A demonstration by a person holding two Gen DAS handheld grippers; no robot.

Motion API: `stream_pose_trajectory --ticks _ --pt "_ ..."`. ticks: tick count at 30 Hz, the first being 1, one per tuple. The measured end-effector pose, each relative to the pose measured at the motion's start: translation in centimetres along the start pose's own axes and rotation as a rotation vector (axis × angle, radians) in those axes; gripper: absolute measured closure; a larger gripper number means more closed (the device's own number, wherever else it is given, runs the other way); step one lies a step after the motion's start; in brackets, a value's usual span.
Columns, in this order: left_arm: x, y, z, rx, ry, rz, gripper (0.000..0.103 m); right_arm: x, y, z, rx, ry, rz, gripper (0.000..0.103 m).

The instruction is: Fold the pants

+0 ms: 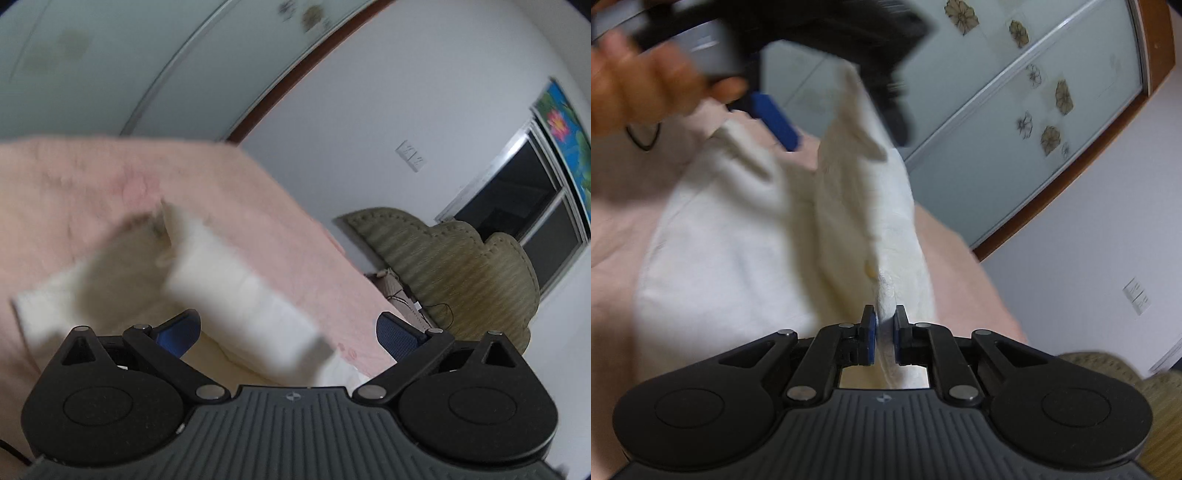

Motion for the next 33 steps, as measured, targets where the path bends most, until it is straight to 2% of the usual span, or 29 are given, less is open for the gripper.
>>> stream_pose_trajectory --ticks 3,4,5,7,8,9,10,15,16,17,19,20,21,22,23,29,31,33 --pt "-0.2 -0.8 0.7 -0.003 0.089 0.003 0.006 0.2 -0.2 1.5 0.027 0.026 0.003 0.094" --pt "-0.5 -1.2 1.2 -0.032 0.098 0.011 0.020 0.3 -0.3 1.9 0.040 0.042 0.003 0.093" --pt "-0.5 -1.6 1.4 -0.058 0.095 0.028 0.045 0.5 0.2 2.4 0.061 0.062 0.004 0.091" --pt "-0.7 -2.0 2.0 -0.073 0.107 0.065 0.061 0.9 0.4 2.8 0.128 0.110 0.012 0.072" --pt "-0.7 -2.1 2.5 -0.066 0.126 0.066 0.073 1.3 0.4 3.0 0.171 0.136 0.025 0.065" --pt "-0.9 -2.4 3.0 -0.063 0.132 0.066 0.076 1.8 0.5 3.0 0.201 0.154 0.039 0.054" --pt "-1.0 -2.4 3.1 -0.067 0.126 0.069 0.080 2.5 0.9 2.9 0.215 0.158 0.051 0.052" --pt "-1.5 -2.7 3.5 -0.070 0.082 0.090 0.082 5.4 0.5 0.5 0.305 0.141 0.168 0.053" --pt "-1.6 -2.8 3.4 -0.081 0.065 0.096 0.070 5.9 0.3 -0.1 0.310 0.131 0.183 0.055" --pt "-1.3 -2.0 3.6 -0.094 0.051 0.094 0.066 6.3 0.1 -0.6 0.305 0.121 0.195 0.059" --pt "-1.0 -1.3 3.3 -0.139 0.017 0.080 0.062 6.8 -0.5 -1.6 0.278 0.104 0.229 0.086" --pt "-0.9 -0.8 3.2 -0.145 -0.008 0.079 0.063 6.8 -0.6 -1.6 0.272 0.109 0.231 0.089" --pt "-1.0 -0.6 3.2 -0.146 -0.036 0.084 0.069 6.7 -0.2 -1.4 0.267 0.129 0.224 0.094" --pt "-1.1 -0.3 3.1 -0.146 -0.069 0.093 0.082 6.6 0.3 -1.1 0.266 0.155 0.218 0.095" --pt "-1.3 -0.2 3.0 -0.147 -0.098 0.105 0.086 6.6 1.0 -0.7 0.262 0.176 0.210 0.096" --pt "-2.5 0.8 3.1 -0.137 -0.222 0.163 0.090 5.4 5.6 0.4 0.204 0.171 0.193 0.097" --pt "-2.5 0.6 3.4 -0.161 -0.277 0.200 0.090 4.8 7.1 1.2 0.167 0.170 0.188 0.097" --pt "-2.3 0.3 4.6 -0.197 -0.264 0.238 0.089 4.4 8.2 2.1 0.112 0.157 0.185 0.097"
Point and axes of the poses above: each gripper's, at about its wrist camera, not at the fingertips, and y roughly against the way its jaws point, z to its left, x to its underside, the point moved 1 cm from there along -y, roughly the way its jaws point, and after that the axes turned 11 degrees about x, right-handed, at the moved point
